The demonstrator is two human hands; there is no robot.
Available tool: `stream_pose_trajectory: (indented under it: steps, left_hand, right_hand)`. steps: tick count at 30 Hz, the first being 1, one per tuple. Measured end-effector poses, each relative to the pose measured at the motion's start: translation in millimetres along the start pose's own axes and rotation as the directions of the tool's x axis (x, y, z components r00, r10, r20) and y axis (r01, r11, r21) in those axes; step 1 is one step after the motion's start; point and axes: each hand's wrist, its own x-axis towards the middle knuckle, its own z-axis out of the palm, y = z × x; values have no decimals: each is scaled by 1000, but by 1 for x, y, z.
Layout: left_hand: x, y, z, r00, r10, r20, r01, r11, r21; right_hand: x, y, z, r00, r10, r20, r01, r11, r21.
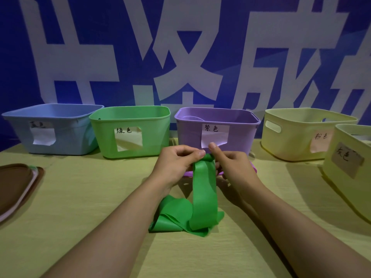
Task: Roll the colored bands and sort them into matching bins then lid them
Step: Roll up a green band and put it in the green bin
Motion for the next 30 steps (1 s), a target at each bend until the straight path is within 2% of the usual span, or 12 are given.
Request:
stream_pose_trajectory:
  steps: [9,14,22,27,30]
  left_hand:
    - [1,-2,-2,1000,-9,14,9,1000,-8]
    - [1,-1,-1,1000,-14,7,14,1000,-13]
    - [1,0,2,996,-79,47,83,992,-92]
    - [2,-7,0,987,-155,44,152,987,51]
    - [2,-6,0,989,-144,43,144,990,13]
  right_hand:
    - [1,0,-2,998,-69,4,69,997,31]
    - [2,1,-1,999,-43,26,38,983,180]
    - [7,7,-5,994,-99,52,92,988,128]
    - [8,6,-3,993,-114,25,108,978,178]
    - [7,5,-3,993,-118,28,111,979,170]
